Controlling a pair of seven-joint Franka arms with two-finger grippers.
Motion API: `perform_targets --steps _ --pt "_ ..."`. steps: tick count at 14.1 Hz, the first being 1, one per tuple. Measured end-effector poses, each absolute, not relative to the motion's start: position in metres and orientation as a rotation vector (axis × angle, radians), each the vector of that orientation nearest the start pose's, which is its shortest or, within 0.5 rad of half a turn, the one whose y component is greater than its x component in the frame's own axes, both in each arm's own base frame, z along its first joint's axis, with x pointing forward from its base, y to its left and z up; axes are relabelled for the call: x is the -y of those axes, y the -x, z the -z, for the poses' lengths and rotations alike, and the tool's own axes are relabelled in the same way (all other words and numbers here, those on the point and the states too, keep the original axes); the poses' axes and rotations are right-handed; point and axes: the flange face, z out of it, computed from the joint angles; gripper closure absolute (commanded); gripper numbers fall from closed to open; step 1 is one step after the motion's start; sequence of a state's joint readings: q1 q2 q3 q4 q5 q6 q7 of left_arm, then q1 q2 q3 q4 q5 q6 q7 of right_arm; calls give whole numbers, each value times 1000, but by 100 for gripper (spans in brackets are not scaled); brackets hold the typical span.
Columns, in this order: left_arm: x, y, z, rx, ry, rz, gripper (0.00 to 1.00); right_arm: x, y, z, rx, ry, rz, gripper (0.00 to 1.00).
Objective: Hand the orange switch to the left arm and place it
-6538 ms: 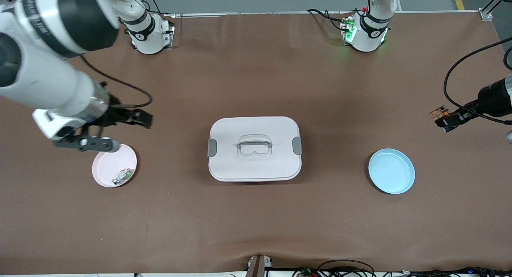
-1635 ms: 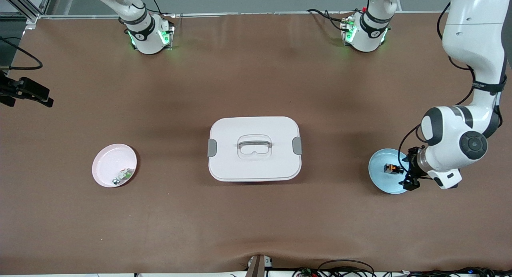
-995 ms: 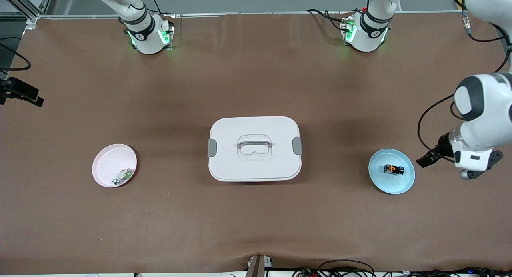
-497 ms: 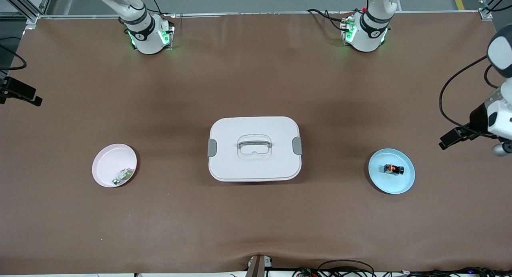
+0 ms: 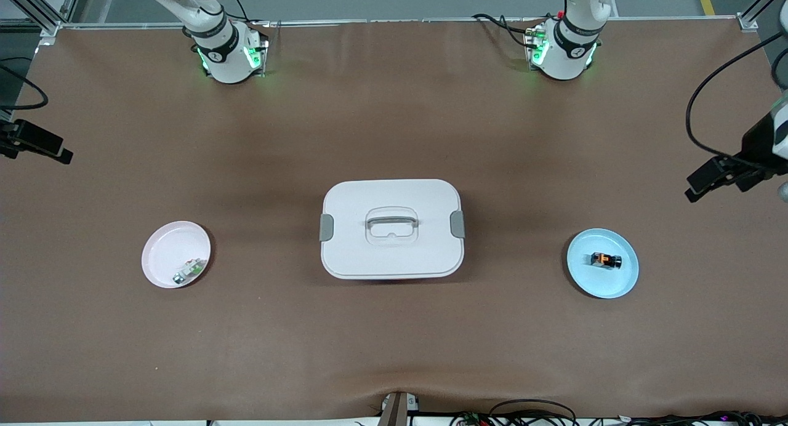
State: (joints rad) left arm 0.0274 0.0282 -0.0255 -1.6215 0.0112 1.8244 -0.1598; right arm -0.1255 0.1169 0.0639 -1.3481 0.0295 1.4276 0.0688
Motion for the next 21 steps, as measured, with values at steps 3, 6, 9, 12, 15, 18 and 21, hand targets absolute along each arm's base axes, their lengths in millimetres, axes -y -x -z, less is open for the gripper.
perform_targets --steps 3,6,9,12,15,18,21 --pt "-5 -583 -619 196 3125 244 0 29 -575 -650 -184 3099 -57 0" --pt "-4 -576 -625 192 3128 222 0 23 -575 -650 -170 3100 -57 0" --pt "-4 -557 -631 174 3128 214 0 26 -575 -650 -181 3100 -57 0" --pt "-2 -535 -633 77 3127 207 0 27 -575 -650 -184 3100 -57 0" --pt "4 -519 -629 28 3127 190 0 27 -575 -650 -184 3100 -57 0" --pt "9 -506 -628 12 3127 188 0 27 -575 -650 -185 3100 -57 0" --pt "9 -497 -632 9 3128 211 0 36 -574 -650 -208 3099 -56 0"
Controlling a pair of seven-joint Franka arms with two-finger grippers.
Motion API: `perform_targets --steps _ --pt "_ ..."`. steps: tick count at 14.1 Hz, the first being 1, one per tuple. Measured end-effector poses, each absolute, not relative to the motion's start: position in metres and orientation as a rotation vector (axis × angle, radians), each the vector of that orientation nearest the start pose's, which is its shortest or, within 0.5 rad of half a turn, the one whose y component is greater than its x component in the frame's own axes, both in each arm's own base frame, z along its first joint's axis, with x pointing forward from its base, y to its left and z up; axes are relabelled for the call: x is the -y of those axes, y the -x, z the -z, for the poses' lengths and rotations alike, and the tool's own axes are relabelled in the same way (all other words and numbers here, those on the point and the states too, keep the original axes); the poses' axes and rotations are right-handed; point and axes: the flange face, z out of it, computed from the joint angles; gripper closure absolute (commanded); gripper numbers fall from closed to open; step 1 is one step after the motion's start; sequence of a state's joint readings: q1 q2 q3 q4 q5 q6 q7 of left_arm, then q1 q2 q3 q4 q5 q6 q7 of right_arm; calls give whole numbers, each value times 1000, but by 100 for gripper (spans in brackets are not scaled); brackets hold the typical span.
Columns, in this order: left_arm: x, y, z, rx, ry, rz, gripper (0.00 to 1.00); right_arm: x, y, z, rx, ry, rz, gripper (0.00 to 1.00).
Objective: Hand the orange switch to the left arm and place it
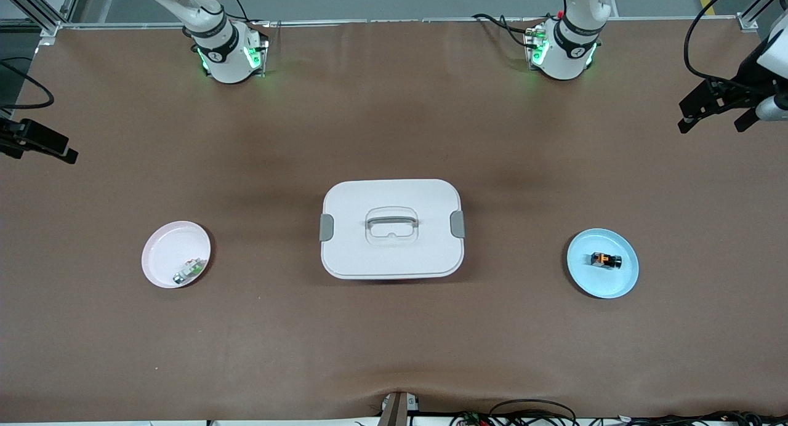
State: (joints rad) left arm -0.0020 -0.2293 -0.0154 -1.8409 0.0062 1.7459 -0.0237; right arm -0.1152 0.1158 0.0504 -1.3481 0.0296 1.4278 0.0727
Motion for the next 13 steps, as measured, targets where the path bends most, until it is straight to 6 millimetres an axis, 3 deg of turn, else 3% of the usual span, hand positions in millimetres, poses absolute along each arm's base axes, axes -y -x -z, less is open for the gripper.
perform_targets --steps 8,13 --pt "8 -518 -648 7 3123 294 0 39 -573 -649 -217 3098 -77 0" --pt "9 -526 -640 5 3126 256 0 38 -571 -648 -214 3097 -105 0"
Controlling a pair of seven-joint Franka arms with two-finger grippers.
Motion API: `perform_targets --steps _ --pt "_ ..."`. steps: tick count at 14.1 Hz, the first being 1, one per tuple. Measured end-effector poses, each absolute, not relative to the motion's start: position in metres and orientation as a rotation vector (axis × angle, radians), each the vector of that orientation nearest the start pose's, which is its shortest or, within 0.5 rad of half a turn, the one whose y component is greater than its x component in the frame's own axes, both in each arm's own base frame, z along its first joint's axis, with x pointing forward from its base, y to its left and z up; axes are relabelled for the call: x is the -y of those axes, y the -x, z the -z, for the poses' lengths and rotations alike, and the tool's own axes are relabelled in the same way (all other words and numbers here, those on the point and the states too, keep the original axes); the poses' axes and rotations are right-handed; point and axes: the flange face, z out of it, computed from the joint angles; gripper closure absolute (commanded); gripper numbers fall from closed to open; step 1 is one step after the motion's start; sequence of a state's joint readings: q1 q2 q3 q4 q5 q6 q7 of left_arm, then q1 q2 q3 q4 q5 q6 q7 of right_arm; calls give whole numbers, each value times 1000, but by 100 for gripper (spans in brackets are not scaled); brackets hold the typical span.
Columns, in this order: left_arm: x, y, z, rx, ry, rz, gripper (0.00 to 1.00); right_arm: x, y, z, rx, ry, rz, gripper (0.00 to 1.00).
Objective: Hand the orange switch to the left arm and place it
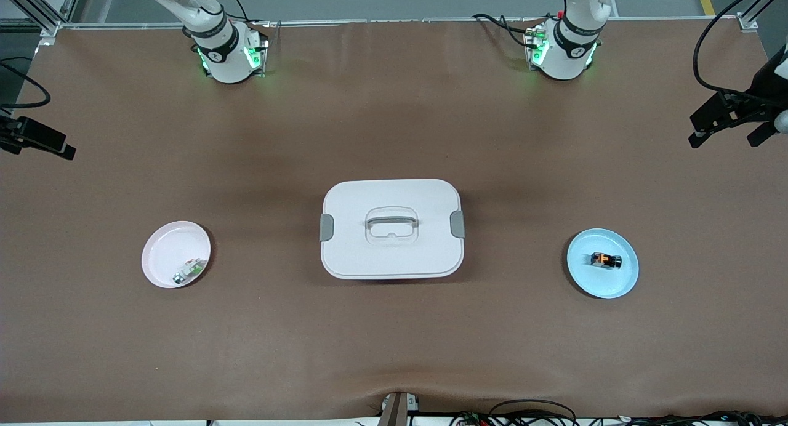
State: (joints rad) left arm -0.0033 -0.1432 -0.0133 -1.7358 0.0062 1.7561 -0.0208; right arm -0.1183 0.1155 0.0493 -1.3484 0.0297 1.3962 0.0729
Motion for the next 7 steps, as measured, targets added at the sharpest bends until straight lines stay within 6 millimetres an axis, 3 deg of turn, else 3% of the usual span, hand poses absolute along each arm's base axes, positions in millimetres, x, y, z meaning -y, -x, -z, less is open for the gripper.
perform_targets --steps 7 --pt "9 -524 -639 5 3129 211 0 36 -571 -648 -209 3098 -104 0"
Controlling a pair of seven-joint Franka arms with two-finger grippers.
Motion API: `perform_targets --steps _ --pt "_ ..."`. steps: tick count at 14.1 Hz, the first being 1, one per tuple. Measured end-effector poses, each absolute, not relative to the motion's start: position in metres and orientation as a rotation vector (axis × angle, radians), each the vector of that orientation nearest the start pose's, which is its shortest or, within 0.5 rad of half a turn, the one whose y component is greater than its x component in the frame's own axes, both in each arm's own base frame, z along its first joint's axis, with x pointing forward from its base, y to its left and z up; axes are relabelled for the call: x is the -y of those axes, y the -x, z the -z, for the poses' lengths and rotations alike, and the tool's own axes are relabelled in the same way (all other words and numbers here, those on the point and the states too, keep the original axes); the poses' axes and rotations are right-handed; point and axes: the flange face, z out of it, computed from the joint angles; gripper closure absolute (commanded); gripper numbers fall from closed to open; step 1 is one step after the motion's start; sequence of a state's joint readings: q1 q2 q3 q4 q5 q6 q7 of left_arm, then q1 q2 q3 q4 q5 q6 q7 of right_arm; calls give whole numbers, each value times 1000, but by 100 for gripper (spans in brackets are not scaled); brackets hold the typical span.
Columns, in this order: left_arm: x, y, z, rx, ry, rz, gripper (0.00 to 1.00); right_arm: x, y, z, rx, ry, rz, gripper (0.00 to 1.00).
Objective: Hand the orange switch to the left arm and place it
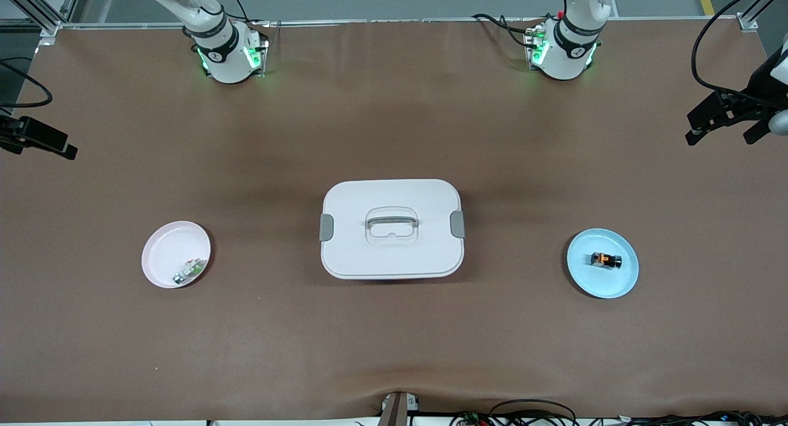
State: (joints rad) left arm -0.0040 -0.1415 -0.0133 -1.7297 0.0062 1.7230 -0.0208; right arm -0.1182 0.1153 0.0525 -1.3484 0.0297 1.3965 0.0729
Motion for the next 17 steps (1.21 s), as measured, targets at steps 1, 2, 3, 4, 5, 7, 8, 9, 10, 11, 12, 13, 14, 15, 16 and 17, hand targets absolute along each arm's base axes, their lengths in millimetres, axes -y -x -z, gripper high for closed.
perform_targets --steps 1,2,3,4,5,7,8,9,10,11,12,13,14,15,16,17 --pt "9 -524 -639 4 3129 207 0 36 -571 -648 -209 3098 -104 0" --pt "9 -523 -638 4 3130 197 0 36 -571 -648 -209 3098 -103 0" --pt "9 -522 -639 4 3130 186 0 36 -571 -648 -209 3098 -103 0" --pt "9 -521 -640 4 3131 175 0 36 -571 -648 -209 3098 -103 0" --pt "9 -521 -641 4 3131 168 0 36 -571 -648 -209 3098 -103 0" --pt "9 -523 -641 4 3131 163 0 36 -571 -648 -209 3098 -102 0" --pt "9 -523 -641 4 3132 160 0 36 -571 -648 -209 3098 -101 0" --pt "9 -524 -640 4 3132 156 0 36 -571 -648 -209 3098 -101 0" --pt "9 -525 -639 4 3132 153 0 36 -571 -648 -209 3098 -100 0" --pt "9 -525 -639 4 3132 152 0 36 -571 -649 -209 3098 -97 0" --pt "9 -525 -639 4 3132 151 0 36 -571 -649 -209 3098 -93 0" --pt "10 -524 -639 3 3132 151 0 36 -572 -649 -208 3098 -88 0" --pt "10 -524 -639 2 3132 147 0 36 -572 -649 -208 3098 -83 0" --pt "10 -524 -639 2 3132 141 0 36 -572 -650 -208 3098 -80 0" --pt "10 -524 -639 2 3132 136 0 36 -572 -650 -209 3098 -78 0" --pt "10 -523 -638 2 3133 122 0 36 -572 -650 -209 3098 -77 0"
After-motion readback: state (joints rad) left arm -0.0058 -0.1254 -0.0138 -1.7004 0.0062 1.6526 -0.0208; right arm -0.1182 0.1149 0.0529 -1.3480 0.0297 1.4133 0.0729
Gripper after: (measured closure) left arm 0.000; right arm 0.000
